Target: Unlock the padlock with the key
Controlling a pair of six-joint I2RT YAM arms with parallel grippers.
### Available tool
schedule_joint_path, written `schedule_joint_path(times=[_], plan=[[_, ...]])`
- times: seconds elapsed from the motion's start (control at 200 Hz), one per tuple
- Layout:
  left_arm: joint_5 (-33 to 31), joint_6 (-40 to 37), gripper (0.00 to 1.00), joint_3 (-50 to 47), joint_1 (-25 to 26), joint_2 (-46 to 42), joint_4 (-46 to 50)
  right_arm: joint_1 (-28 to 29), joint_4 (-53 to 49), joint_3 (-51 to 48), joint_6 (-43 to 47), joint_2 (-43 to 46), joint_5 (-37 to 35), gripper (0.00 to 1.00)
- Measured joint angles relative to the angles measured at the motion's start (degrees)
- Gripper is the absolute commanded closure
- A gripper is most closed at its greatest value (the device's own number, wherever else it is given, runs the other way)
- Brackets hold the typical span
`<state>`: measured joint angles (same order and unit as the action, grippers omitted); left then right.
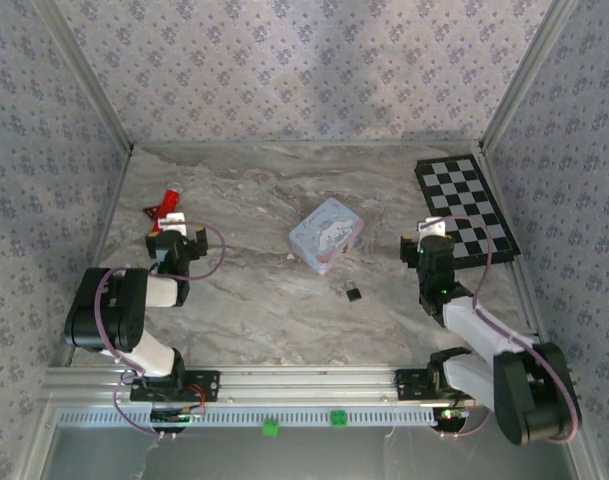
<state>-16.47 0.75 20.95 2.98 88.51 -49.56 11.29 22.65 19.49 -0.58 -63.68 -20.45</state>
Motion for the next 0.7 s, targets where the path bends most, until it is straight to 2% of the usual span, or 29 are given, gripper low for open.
schedule_joint_path(times=[0.145, 0.365, 0.515, 0.545, 0.575, 0.7], plan=[[-0.02, 0.85, 0.00, 0.11, -0.26, 0.00, 0.07, -4.44, 7.61, 0.07, 0.46, -10.82, 1.57, 0.23], [-0.02, 1.14, 0.00, 0.11, -0.26, 0.00, 0.09, -6.80, 18.29, 0.52, 4.07, -17.99, 8.13, 0.17], [-0.02, 1.29, 0.00, 0.11, -0.26, 0.00, 0.07, -11.08, 24.72, -0.07, 2.64, -23.32, 10.03, 0.15], [-0.02, 1.29, 0.00, 0.11, -0.26, 0.00, 0.07, -11.50, 24.63, -0.04, 2.51, -23.56, 10.21, 0.12], [-0.02, 1.29, 0.00, 0.11, -0.26, 0.00, 0.07, -11.65, 24.39, 0.09, 2.27, -23.56, 10.43, 0.02], [-0.02, 1.29, 0.00, 0.11, -0.26, 0.00, 0.07, -11.63, 24.59, 1.05, 1.90, -23.56, 11.37, 0.01]])
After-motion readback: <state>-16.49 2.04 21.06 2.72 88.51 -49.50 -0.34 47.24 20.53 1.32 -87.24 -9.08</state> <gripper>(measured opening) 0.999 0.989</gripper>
